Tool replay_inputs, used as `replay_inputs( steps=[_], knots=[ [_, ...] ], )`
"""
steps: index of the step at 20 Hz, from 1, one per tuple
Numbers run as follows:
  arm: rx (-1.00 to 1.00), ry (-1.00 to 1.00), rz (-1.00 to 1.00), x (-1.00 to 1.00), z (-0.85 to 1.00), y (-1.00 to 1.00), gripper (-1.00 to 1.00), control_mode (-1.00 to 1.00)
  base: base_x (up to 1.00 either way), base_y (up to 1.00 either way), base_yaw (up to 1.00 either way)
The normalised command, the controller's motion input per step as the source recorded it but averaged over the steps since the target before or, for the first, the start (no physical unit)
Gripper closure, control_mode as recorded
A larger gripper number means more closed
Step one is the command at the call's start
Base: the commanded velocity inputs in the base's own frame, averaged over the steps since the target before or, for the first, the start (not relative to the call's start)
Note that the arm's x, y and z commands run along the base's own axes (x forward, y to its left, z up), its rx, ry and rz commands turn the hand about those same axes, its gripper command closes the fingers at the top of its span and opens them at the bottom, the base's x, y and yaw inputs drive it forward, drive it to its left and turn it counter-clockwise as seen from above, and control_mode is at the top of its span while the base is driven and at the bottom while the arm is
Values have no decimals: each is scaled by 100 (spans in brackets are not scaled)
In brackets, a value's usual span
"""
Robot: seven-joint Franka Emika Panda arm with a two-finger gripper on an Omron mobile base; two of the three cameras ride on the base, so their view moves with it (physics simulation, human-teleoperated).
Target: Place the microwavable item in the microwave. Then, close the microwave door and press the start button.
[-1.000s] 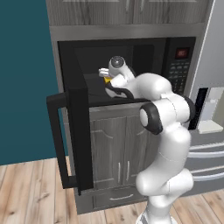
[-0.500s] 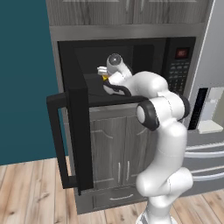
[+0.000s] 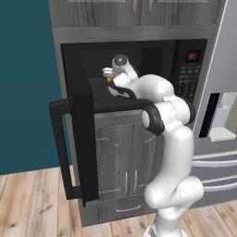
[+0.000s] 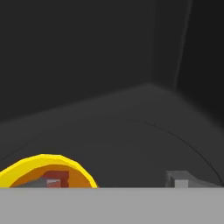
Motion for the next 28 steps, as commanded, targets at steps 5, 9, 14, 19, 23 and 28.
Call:
replay_inputs(
  steps=[5, 9, 14, 19, 23, 28],
  knots=[
    [0, -1, 0, 19, 0, 0, -100, -100, 0, 0, 0],
    [0, -3, 0, 3, 0, 0, -100, -100, 0, 0, 0],
    [0, -1, 0, 0, 0, 0, -100, -100, 0, 0, 0],
    [0, -4, 0, 0, 8, -3, -100, -100, 0, 0, 0],
    [0, -26, 0, -47, 5, -2, -100, -100, 0, 0, 0],
    [0, -28, 0, -71, 5, -4, -100, -100, 0, 0, 0]
  ],
)
